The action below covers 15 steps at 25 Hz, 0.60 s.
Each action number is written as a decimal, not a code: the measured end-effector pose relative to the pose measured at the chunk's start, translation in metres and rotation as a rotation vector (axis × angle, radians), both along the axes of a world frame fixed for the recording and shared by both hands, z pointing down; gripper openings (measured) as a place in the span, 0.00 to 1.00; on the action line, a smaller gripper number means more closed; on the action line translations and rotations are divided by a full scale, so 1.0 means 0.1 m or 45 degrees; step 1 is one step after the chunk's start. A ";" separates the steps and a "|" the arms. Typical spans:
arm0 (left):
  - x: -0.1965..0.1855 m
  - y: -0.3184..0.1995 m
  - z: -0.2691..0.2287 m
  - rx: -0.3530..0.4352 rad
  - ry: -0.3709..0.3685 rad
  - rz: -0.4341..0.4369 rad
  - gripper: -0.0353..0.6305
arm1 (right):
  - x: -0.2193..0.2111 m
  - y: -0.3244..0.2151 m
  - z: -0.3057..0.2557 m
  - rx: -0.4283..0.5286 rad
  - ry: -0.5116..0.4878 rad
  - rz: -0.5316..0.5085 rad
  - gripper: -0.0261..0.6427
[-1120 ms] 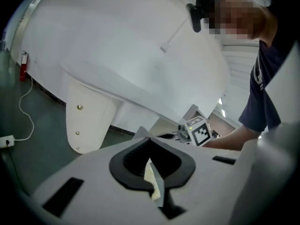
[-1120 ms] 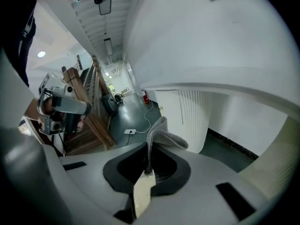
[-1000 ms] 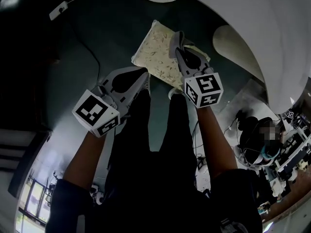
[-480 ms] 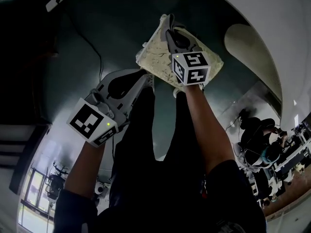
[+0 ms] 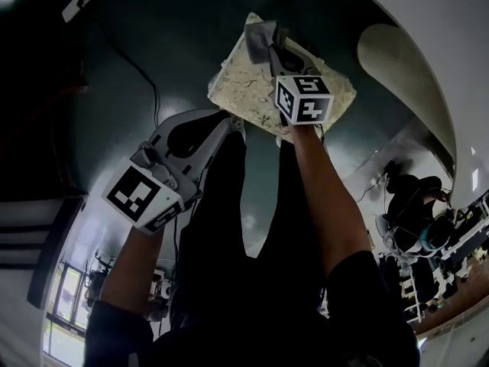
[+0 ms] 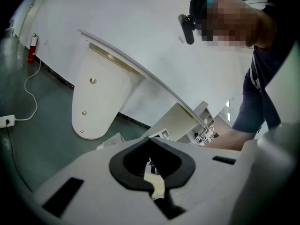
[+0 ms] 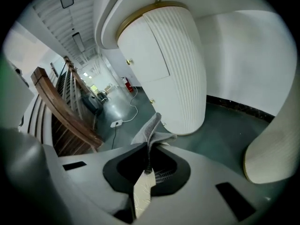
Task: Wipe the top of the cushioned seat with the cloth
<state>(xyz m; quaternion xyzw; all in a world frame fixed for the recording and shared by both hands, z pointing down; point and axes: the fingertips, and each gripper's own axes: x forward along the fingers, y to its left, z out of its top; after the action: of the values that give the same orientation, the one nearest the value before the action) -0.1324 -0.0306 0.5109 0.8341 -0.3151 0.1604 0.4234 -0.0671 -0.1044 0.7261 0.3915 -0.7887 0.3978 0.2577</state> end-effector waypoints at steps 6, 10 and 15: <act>0.41 0.01 0.06 -0.020 0.012 0.067 0.06 | 0.55 0.16 0.06 -0.021 0.035 0.067 0.09; 0.65 0.00 0.06 -0.016 0.027 0.105 0.06 | 0.88 0.25 0.07 -0.020 0.050 0.099 0.09; 0.98 0.01 0.04 -0.017 0.058 0.128 0.06 | 1.34 0.41 0.07 -0.062 0.096 0.152 0.09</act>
<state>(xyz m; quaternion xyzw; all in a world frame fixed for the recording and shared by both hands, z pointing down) -0.0347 -0.0295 0.5152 0.8495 -0.2618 0.1645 0.4275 0.0665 -0.0636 0.7331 0.4461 -0.7438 0.4163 0.2726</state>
